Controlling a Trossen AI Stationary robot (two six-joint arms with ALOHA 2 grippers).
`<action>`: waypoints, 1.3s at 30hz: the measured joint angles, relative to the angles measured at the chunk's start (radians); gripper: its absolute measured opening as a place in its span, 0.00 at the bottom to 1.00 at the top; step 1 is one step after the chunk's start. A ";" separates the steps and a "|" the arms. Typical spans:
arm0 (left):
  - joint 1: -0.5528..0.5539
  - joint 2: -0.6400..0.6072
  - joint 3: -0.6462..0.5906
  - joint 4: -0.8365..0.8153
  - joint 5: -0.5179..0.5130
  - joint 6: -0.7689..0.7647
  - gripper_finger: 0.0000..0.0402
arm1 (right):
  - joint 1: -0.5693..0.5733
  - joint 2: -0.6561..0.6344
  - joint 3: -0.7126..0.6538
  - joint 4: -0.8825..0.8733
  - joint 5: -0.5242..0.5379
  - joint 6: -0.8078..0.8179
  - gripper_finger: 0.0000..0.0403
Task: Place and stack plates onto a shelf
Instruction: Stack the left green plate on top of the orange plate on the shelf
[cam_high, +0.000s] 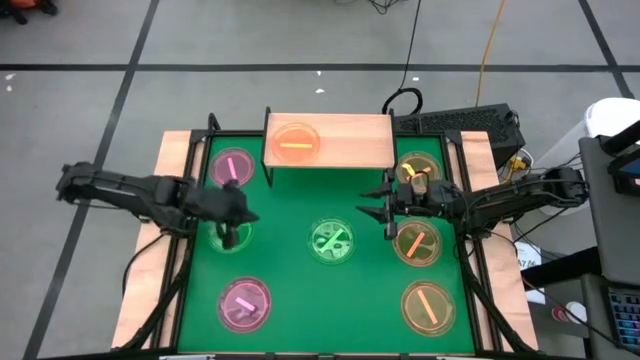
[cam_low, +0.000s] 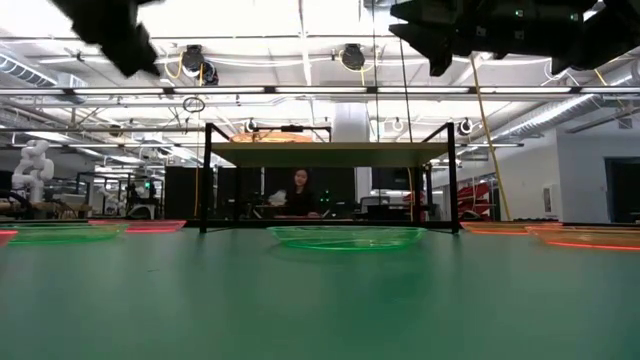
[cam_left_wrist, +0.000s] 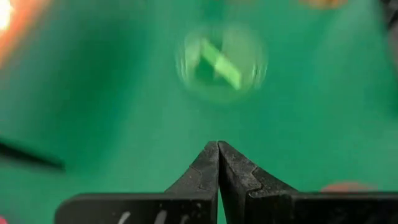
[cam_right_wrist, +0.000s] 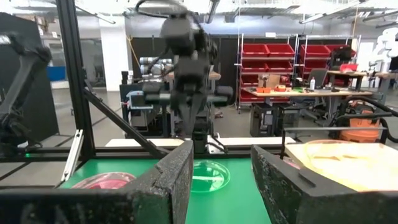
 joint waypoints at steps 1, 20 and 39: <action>-0.015 0.034 -0.004 -0.032 0.004 -0.032 0.01 | 0.000 0.000 0.000 -0.006 0.000 0.000 0.36; -0.177 0.395 -0.063 -0.125 0.010 -0.247 0.17 | 0.000 0.000 0.000 -0.011 0.000 0.000 0.36; -0.234 0.437 -0.063 -0.122 0.006 -0.318 0.27 | 0.000 0.000 0.000 -0.019 0.000 0.000 0.36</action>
